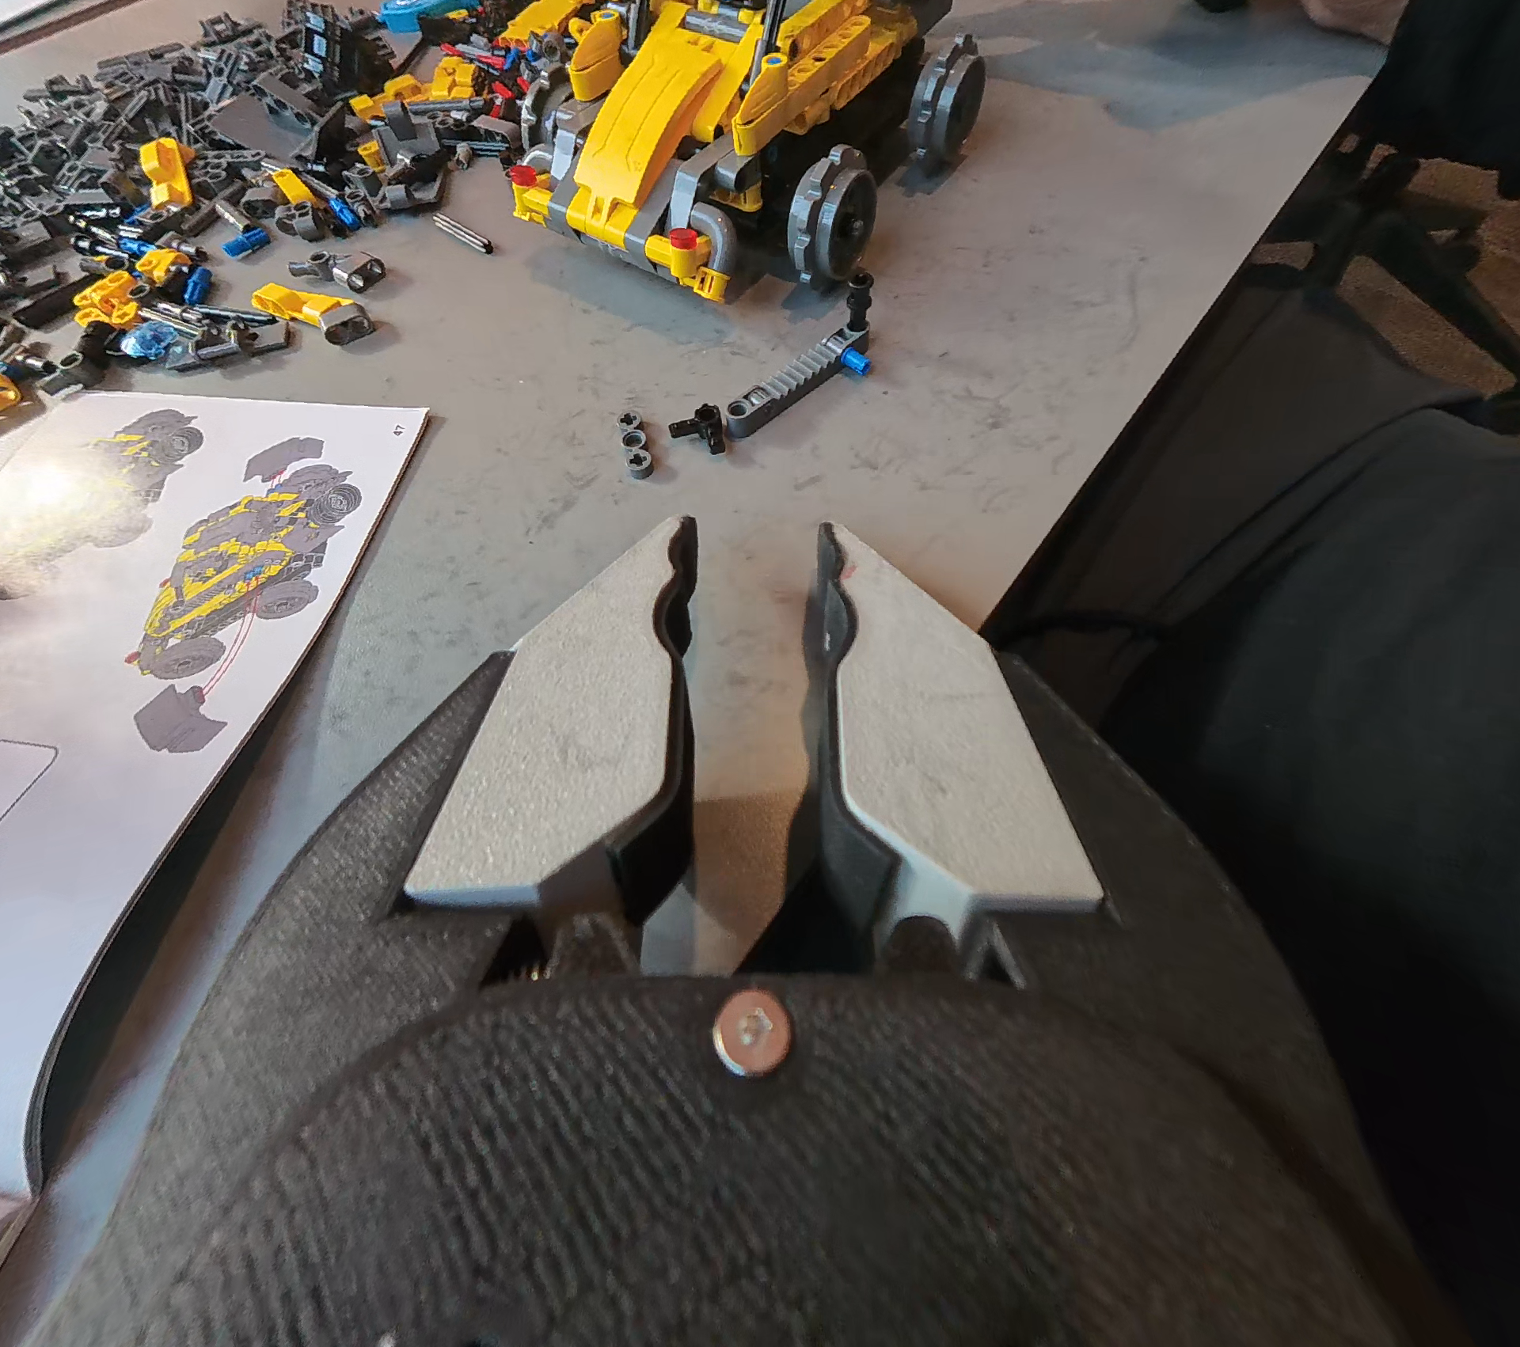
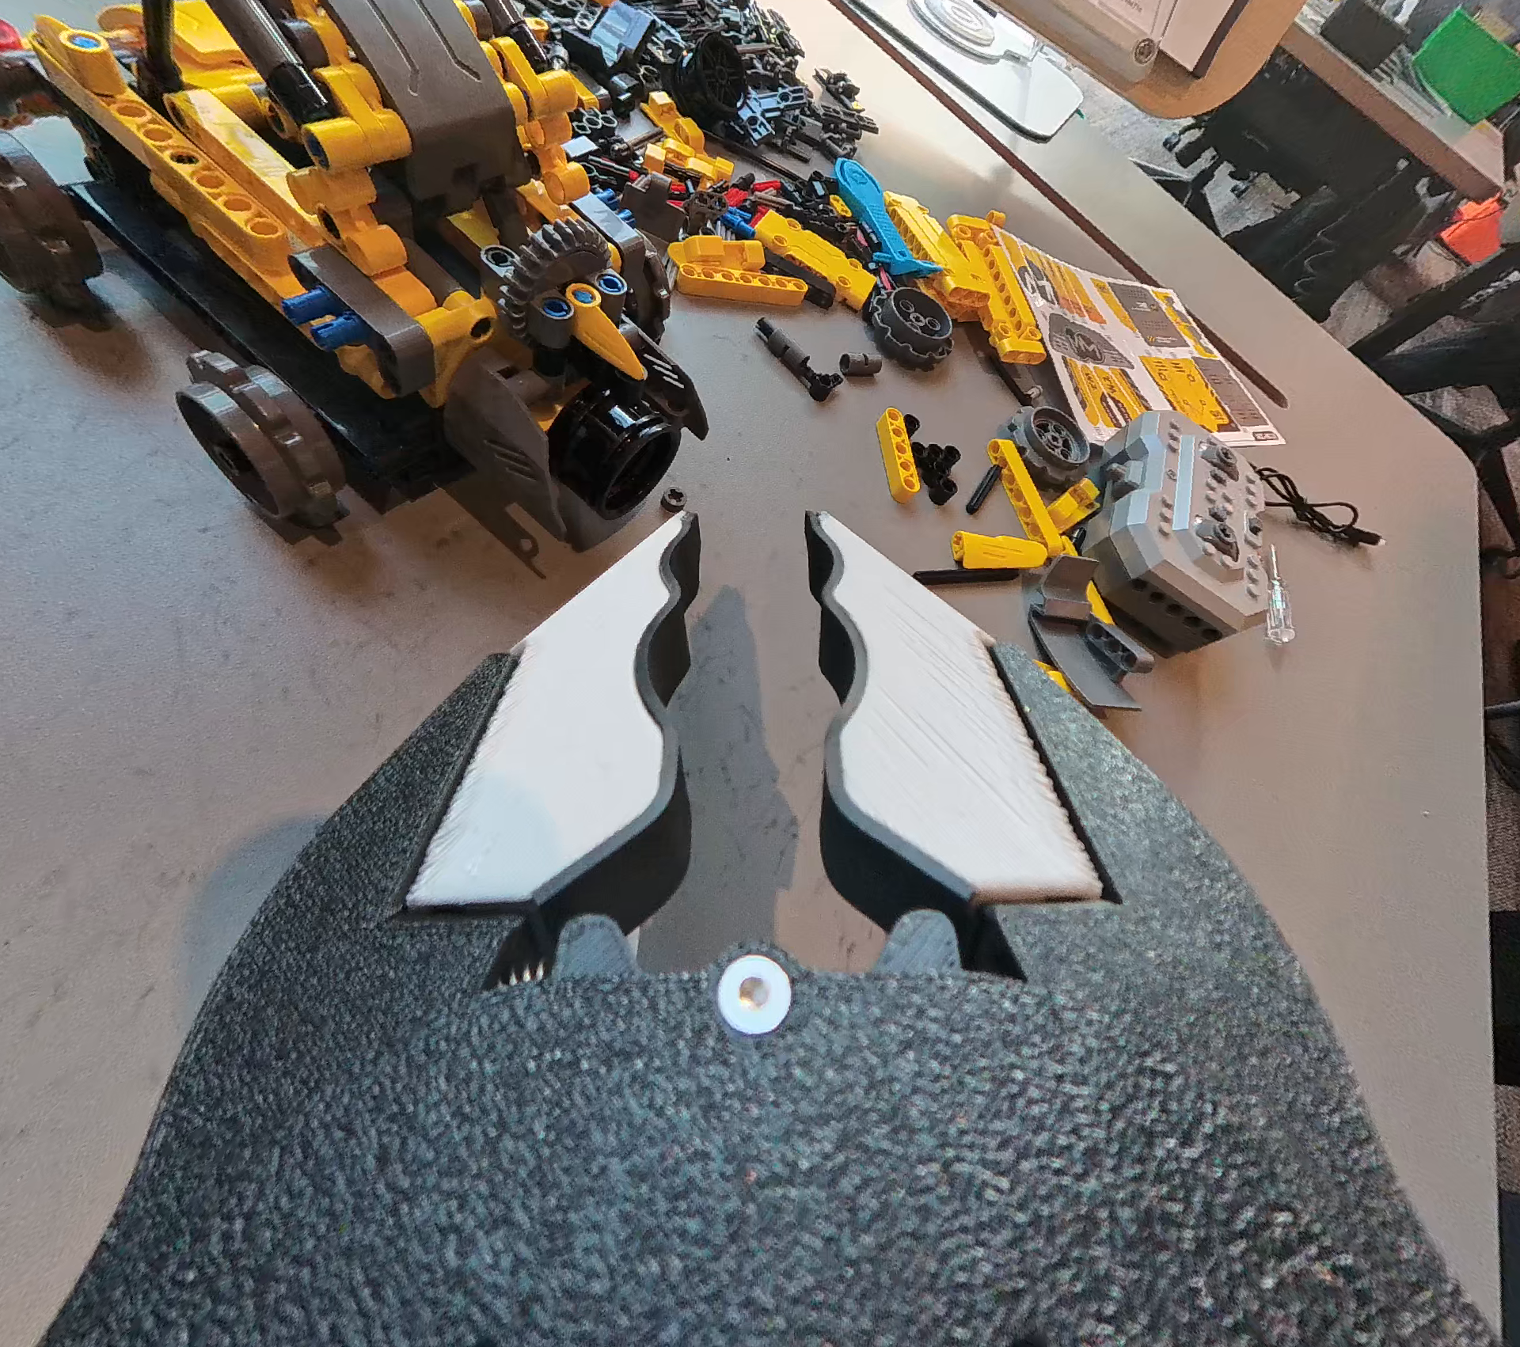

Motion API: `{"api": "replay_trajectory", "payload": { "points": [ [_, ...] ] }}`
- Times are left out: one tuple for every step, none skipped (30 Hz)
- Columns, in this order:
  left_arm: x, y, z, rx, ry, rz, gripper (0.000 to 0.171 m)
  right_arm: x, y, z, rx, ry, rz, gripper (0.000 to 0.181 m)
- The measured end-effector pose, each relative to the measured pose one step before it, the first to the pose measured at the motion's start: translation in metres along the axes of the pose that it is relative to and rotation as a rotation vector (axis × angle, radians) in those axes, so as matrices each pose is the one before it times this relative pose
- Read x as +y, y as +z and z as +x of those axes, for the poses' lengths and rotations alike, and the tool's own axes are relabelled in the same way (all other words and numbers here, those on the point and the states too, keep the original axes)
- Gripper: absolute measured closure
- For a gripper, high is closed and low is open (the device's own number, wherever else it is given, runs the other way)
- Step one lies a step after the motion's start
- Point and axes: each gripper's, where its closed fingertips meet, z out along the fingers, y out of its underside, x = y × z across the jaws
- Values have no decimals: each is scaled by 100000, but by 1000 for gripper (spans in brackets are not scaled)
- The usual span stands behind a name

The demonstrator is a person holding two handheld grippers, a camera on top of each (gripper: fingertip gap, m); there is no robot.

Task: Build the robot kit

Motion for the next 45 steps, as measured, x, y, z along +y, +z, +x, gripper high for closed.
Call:
{"api": "replay_trajectory", "payload": {
  "points": [
    [-7, -1, -2, 88, -87, 82, 145, 25, 21, -16, -23, -113, -198, 155],
    [-11, -8, -2, 64, -144, 49, 145, 41, 26, -30, -78, -187, -313, 155],
    [-1, 4, -15, 21, -168, 7, 145, 42, 37, -33, -36, -352, -343, 155],
    [7, 3, -1, -56, -83, -83, 145, 31, 31, -26, 103, -458, -296, 155],
    [34, -16, -9, -133, 161, -371, 145, 29, 25, -24, 144, -430, -251, 155],
    [97, -49, 5, -92, 471, -730, 146, 25, 29, -15, 117, -282, -261, 155],
    [88, -65, 17, 135, 561, -661, 148, 29, 21, 2, 45, -108, -208, 155],
    [57, -55, 12, 283, 202, -361, 149, -3, -7, 8, 118, -32, 27, 155],
    [1, -21, 2, 510, -470, -59, 151, -47, -46, 21, 262, -85, 375, 155],
    [-44, 10, -21, 669, -1077, 25, 153, -72, -58, 17, 251, -160, 526, 155],
    [-14, 36, -13, 962, -1203, -559, 154, -87, -60, -26, -18, -235, 630, 155],
    [30, 8, 93, 1587, -847, -1252, 160, -106, -63, -61, -195, -371, 734, 154],
    [-41, -35, 54, 1285, -359, -1141, 169, -114, -56, -79, -215, -476, 784, 154],
    [-183, -76, -175, -290, 276, -288, 171, -106, -28, -107, -150, -748, 548, 154],
    [-294, -104, -400, -1790, 1021, 150, 171, -29, 24, -112, 9, -1055, 30, 154],
    [-371, -91, -550, -2489, 1175, 141, 171, 15, 27, -119, 51, -1180, -296, 154],
    [-438, -43, -586, -2289, 795, 29, 171, -3, 31, -86, 173, -1090, -184, 154],
    [-546, -3, -622, -2101, 358, 301, 171, -37, -11, -54, 277, -792, 164, 154],
    [-658, 41, -716, -2187, 50, 732, 171, -76, -39, -46, 56, -442, 505, 154],
    [-714, 88, -740, -1767, -11, 844, 171, -128, -79, -54, -216, -52, 876, 155],
    [-692, 170, -767, -1229, 125, 466, 171, -136, -72, -24, -246, 235, 944, 155],
    [-546, 331, -846, -903, 252, -653, 171, -114, -79, -19, -313, 281, 840, 155],
    [-258, 525, -973, -797, 20, -2871, 166, -105, -58, -12, -167, 224, 687, 155],
    [-41, 644, -1181, -1284, -533, -4651, 155, -66, -41, -4, -65, 55, 504, 155],
    [-69, 655, -1266, -1441, -852, -4283, 149, -39, -27, -31, 4, -189, 271, 155],
    [-261, 618, -1189, -700, -772, -2734, 144, -25, 3, -50, 10, -432, 65, 155],
    [-490, 542, -1224, -849, -707, -606, 146, -6, 10, -70, 17, -607, -80, 155],
    [-538, 508, -1292, -1290, -614, -242, 149, 8, 9, -73, 39, -705, -160, 155],
    [-421, 599, -1210, -1120, 377, -1324, 153, 3, 7, -46, 107, -639, -124, 155],
    [-197, 724, -1241, -1472, 1363, -2711, 156, -12, -2, -26, 133, -393, -9, 156],
    [-22, 804, -1377, -2425, 1146, -3823, 157, -6, -12, 12, 100, -25, 93, 156],
    [12, 818, -1179, -1483, 676, -3911, 158, -13, -11, 41, -3, 331, 145, 156],
    [73, 855, -825, 279, -98, -4257, 157, -8, -22, 36, -126, 565, 171, 156],
    [19, 796, -762, 54, -984, -3982, 155, -21, -27, 46, -171, 625, 296, 156],
    [-261, 710, -636, -236, -1063, -1959, 155, -44, -41, 53, -80, 587, 405, 156],
    [-339, 641, -331, 939, -873, -950, 155, -51, -41, 62, 17, 528, 416, 157],
    [-171, 629, -159, 1542, -814, -1779, 158, -23, -33, 51, 15, 464, 278, 157],
    [26, 593, -257, 447, -167, -2776, 159, -5, -14, 57, 92, 413, 101, 157],
    [131, 574, -392, -739, 159, -3105, 159, 18, 11, 58, 146, 344, -48, 157],
    [146, 548, -306, -397, -514, -2810, 158, 3, -5, 7, -19, 169, -21, 157],
    [104, 486, -151, 279, -1372, -2295, 158, -9, 4, 0, -11, -27, 63, 157],
    [9, 411, -36, 701, -1493, -1389, 158, -13, -13, -10, 18, -131, 77, 158],
    [-37, 323, 69, 970, -1027, -768, 158, -10, -1, -27, -40, -155, 59, 158],
    [12, 281, 61, 623, -522, -884, 158, -4, -8, -15, -75, -91, 21, 158],
    [28, 200, 24, 59, -55, -805, 158, -2, -6, -8, -47, -1, 40, 158]
  ]
}}
